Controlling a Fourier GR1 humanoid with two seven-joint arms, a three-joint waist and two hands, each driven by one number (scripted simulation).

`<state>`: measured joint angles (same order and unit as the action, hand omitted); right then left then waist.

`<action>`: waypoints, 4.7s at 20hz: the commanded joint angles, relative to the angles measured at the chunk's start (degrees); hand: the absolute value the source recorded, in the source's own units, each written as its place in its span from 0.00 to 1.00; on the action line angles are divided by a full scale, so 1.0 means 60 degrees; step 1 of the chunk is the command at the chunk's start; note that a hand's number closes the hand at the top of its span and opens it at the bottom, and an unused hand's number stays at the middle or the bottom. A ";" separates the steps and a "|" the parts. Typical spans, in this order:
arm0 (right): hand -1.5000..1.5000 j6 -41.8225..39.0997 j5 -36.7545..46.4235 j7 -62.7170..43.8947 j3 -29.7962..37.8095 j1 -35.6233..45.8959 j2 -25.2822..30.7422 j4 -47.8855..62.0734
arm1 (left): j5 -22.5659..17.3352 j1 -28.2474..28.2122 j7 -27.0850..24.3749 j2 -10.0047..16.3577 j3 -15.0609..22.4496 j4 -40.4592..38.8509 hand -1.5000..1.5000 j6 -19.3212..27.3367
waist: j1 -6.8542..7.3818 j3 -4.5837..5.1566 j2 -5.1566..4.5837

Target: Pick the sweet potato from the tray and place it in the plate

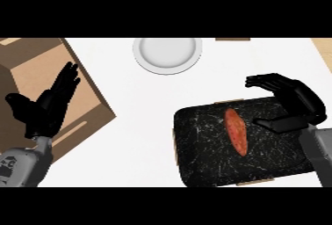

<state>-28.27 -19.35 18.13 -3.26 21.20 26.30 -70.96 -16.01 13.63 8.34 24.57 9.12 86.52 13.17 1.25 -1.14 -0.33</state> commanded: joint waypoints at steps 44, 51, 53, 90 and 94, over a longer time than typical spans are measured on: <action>0.00 0.0055 0.8070 0.1929 -0.3931 0.1967 0.0899 0.2141 | 0.0735 -0.0917 0.0495 -0.0730 -0.0563 -0.0226 0.50 -0.0696 | -0.0102 0.0189 0.0045; 0.00 0.0590 0.8745 0.1683 -0.4104 0.2079 0.0071 0.2688 | 0.1014 -0.0661 -0.0164 -0.0943 -0.0704 -0.1153 0.50 -0.0882 | -0.0141 0.0191 0.0012; 0.00 0.0278 0.8673 0.1849 -0.3967 0.2034 0.0412 0.2288 | 0.0902 -0.0795 -0.0142 -0.0818 -0.0920 -0.1152 0.50 -0.1022 | -0.0191 0.0195 0.0037; 1.00 0.8702 1.0906 -0.7846 -0.4762 0.6862 -0.4380 0.2787 | 0.1524 0.0327 0.0788 -0.1426 -0.0370 -0.0768 0.50 -0.1200 | 0.0929 0.0215 -0.0109; 1.00 0.9590 1.0060 -0.9026 -0.4851 0.7502 -0.4382 0.3389 | 0.1506 0.0259 0.0561 -0.1577 -0.0496 -0.1095 0.50 -0.1172 | 0.0855 0.0220 -0.0160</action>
<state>22.78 43.46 -29.67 -32.05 62.76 0.11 -53.26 -7.12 17.69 13.83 16.98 5.97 83.66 5.51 6.71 -0.64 -0.69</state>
